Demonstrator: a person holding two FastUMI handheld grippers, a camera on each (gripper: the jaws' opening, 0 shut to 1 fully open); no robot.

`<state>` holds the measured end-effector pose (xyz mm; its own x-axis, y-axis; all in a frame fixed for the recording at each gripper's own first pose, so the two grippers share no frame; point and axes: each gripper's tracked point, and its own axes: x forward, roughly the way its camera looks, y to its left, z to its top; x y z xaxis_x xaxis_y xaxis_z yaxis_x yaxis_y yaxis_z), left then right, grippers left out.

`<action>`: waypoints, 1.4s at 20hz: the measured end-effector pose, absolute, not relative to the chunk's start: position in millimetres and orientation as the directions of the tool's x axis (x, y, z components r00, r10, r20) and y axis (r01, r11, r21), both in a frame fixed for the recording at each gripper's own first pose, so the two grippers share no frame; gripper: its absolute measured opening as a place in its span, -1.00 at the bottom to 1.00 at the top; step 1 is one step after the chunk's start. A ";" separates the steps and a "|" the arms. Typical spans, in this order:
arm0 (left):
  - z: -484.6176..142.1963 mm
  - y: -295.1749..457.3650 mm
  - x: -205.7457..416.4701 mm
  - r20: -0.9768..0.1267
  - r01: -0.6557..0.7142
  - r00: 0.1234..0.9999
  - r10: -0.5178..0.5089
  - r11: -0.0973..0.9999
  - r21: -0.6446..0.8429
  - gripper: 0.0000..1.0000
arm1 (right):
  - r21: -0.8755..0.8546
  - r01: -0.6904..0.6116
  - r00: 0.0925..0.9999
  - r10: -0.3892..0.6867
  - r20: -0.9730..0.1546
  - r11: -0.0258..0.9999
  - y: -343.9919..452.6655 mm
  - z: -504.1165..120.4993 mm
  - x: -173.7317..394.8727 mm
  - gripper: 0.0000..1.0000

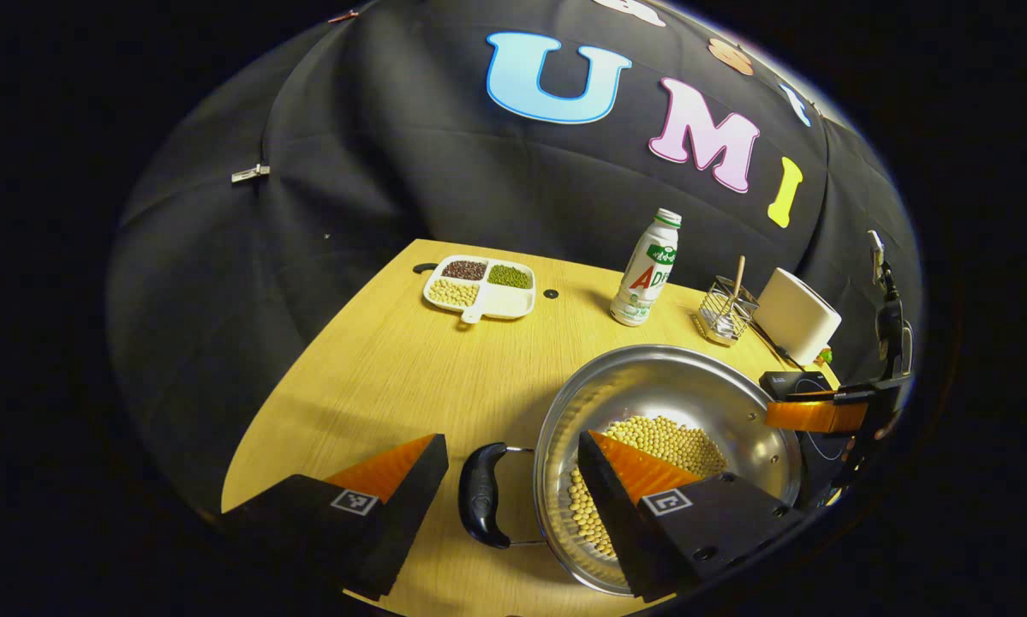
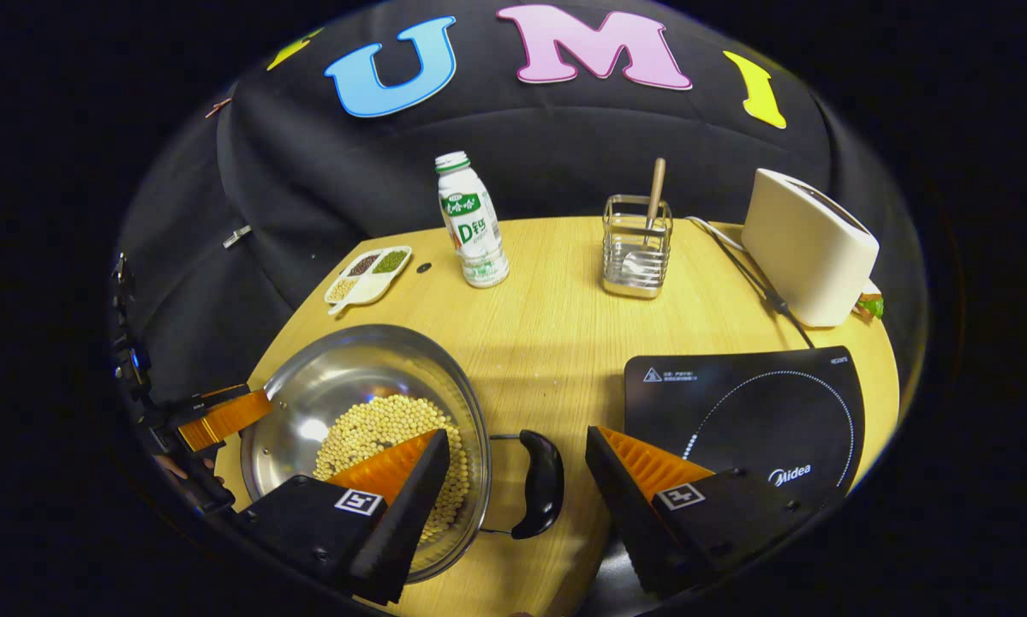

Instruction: First push the handle of the pot to place it horizontally, then grasp the pot with both hands and set it on the induction cooktop.

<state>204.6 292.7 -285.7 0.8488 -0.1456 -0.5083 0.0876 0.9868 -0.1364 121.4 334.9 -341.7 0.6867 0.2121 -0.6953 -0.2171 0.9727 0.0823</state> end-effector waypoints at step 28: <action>-345.1 297.6 205.0 -0.645 0.088 0.738 -0.197 0.976 -0.198 0.33 | 0.012 -0.228 0.660 0.163 -0.733 0.974 351.4 -385.8 112.4 0.34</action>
<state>205.0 297.6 -345.1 0.7382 -0.1974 -0.6451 0.0879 0.9762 -0.1982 112.4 351.4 -385.8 0.6599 0.1634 -0.7334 -0.2276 0.9737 0.0121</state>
